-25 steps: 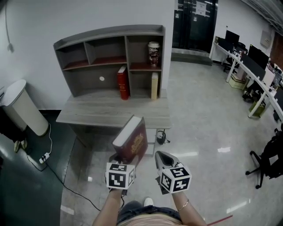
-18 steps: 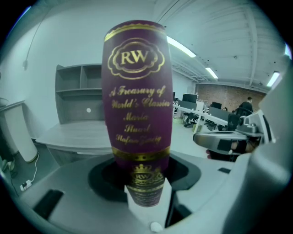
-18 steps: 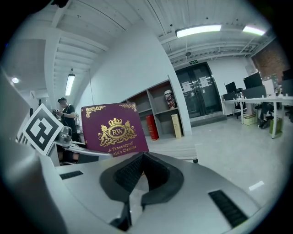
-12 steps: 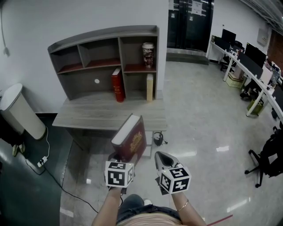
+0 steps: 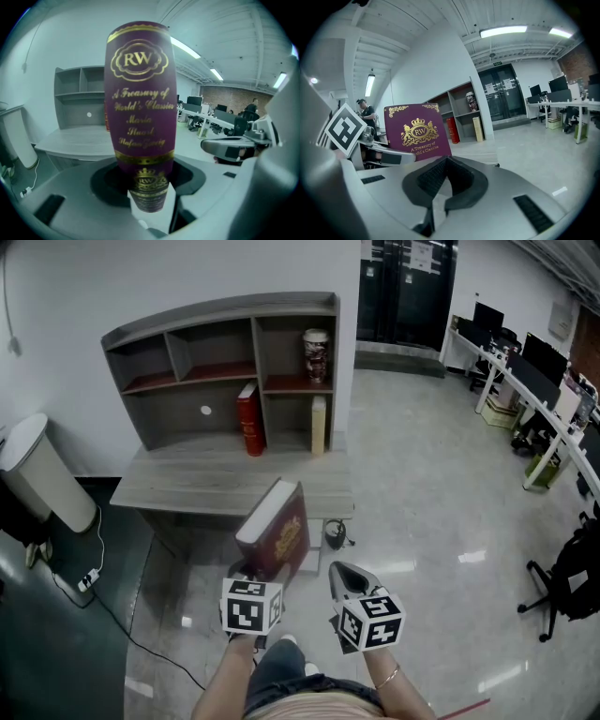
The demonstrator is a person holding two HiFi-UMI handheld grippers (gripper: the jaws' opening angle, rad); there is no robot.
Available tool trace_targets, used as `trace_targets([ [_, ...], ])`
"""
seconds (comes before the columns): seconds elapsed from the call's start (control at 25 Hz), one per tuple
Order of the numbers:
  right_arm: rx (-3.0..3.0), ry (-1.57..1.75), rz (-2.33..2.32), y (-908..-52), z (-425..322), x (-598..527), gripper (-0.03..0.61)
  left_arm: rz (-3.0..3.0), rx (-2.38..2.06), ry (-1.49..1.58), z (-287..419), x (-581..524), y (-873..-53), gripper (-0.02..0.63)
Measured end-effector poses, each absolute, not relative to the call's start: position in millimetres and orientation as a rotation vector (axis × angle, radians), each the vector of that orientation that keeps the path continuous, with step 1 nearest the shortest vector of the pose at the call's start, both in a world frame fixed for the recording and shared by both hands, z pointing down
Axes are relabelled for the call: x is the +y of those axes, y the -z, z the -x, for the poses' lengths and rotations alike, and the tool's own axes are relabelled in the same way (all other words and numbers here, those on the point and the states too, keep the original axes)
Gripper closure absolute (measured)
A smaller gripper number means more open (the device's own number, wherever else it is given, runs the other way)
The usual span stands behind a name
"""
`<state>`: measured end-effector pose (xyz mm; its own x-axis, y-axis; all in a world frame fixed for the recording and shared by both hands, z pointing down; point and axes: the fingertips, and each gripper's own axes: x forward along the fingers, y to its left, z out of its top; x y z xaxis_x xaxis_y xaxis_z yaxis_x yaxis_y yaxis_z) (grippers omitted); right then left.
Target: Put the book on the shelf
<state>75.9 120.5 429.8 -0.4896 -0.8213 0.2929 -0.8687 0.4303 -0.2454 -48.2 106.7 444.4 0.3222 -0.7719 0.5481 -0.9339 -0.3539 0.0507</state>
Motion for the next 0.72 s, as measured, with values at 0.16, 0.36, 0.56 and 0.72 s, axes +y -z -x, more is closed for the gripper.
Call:
trace_targets([
  [0.16,-2.536,-0.562,-1.515,-433.2,-78.0,116.6,0.569,-2.231,-1.509,-0.62,48.1,102.5,-446.9,0.393],
  [0.36,-2.524,-0.568,-1.531,-435.3,-82.8,103.8,0.569,-2.221,-1.51,-0.611,48.1,87.7,-448.1,0.393],
  [0.56,-2.504,-0.589,-1.547,-440.4,-86.9,85.3,0.569,-2.213,-1.51,-0.63,49.7,66.8,-452.7,0.393],
  [0.72,-2.491,-0.597,-1.555,-443.8,-90.1,67.3,0.569,-2.202,-1.51,-0.636,51.4,48.3,-457.8,0.393],
])
